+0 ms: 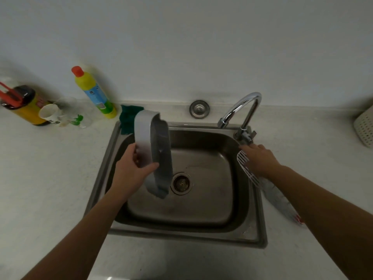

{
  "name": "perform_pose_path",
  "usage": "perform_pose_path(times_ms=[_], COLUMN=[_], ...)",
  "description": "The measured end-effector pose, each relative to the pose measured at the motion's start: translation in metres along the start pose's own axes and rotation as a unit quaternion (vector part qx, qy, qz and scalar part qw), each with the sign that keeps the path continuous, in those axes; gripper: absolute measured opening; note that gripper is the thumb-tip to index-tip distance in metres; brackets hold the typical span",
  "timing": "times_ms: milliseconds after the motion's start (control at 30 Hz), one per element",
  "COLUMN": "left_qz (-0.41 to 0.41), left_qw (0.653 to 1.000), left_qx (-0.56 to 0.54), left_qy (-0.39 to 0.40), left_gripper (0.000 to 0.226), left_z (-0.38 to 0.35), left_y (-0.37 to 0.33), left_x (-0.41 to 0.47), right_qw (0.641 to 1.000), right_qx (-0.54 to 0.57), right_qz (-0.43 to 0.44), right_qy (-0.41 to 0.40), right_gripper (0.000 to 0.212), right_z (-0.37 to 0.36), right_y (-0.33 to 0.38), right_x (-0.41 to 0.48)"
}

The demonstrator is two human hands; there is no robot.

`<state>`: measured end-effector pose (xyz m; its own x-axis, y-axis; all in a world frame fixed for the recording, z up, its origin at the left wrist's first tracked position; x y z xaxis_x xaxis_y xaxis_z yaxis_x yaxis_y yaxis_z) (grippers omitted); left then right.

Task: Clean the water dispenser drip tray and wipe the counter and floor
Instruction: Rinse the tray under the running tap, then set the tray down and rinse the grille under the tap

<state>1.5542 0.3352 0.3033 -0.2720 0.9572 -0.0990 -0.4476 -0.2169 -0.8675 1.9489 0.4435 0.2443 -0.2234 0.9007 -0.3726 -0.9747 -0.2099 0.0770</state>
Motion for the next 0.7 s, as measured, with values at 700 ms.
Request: perform_pose_path(times_ms=[700], left_qz=[0.298], left_qw=[0.889], left_qx=[-0.247], left_qy=[-0.246], left_gripper=[0.027], left_z=[0.190], left_y=[0.160], left_x=[0.058], right_qw=[0.622], right_qx=[0.769], right_qz=[-0.144], right_qy=[-0.038], right_gripper=[0.023], right_z=[0.007], right_y=[0.150], right_x=[-0.026])
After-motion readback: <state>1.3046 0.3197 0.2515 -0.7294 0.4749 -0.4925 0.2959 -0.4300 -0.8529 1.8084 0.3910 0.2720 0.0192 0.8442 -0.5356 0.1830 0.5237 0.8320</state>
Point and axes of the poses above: each hand's wrist, its own x-axis towards the middle knuckle, its own z-axis out of the back of the hand, y = z × x, the point moved 4 cm from there along x, towards the middle knuckle, and after that the axes turned 5 degrees about -x, right-handed, at the moved point
